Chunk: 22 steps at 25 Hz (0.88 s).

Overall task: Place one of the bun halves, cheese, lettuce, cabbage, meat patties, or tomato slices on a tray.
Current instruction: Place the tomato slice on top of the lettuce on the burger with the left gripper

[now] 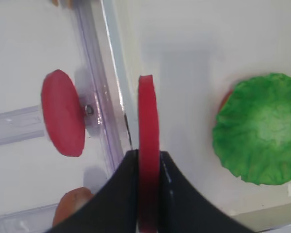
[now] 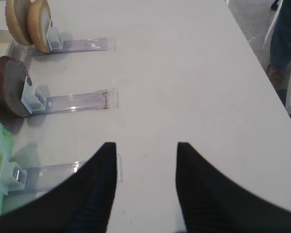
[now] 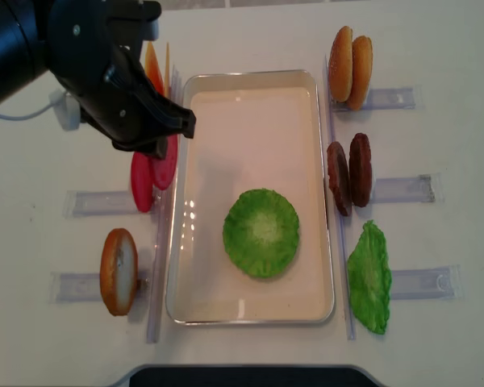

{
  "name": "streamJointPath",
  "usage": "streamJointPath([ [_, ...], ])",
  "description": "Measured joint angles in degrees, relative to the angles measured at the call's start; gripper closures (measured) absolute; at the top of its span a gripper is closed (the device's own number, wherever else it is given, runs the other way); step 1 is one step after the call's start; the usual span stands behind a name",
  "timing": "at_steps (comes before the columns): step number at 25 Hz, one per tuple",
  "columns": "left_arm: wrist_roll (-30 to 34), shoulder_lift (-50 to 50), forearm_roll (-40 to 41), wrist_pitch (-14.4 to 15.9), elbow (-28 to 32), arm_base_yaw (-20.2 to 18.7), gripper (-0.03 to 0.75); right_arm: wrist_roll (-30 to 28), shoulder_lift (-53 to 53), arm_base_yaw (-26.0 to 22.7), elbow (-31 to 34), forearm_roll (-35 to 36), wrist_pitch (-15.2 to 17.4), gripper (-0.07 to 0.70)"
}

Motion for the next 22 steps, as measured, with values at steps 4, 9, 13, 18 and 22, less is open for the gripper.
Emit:
streamJointPath([
  [4, -2.02, 0.00, 0.58, 0.00, 0.00, -4.03, 0.662, 0.00, 0.00, 0.00, 0.00, 0.00, 0.00, 0.322],
  [9, -4.82, 0.00, 0.94, -0.26, 0.00, -8.17, 0.662, 0.00, 0.00, 0.00, 0.00, 0.00, 0.00, 0.322],
  [13, -6.66, 0.75, 0.94, -2.06, 0.00, -12.12, 0.662, 0.00, 0.00, 0.00, 0.00, 0.00, 0.00, 0.322],
  [18, -8.20, 3.44, 0.94, -5.26, 0.00, -17.00, 0.662, 0.00, 0.00, 0.00, 0.00, 0.00, 0.00, 0.322],
  [22, -8.63, 5.56, 0.94, -7.51, 0.00, -19.77, 0.662, 0.00, 0.00, 0.00, 0.00, 0.00, 0.00, 0.324],
])
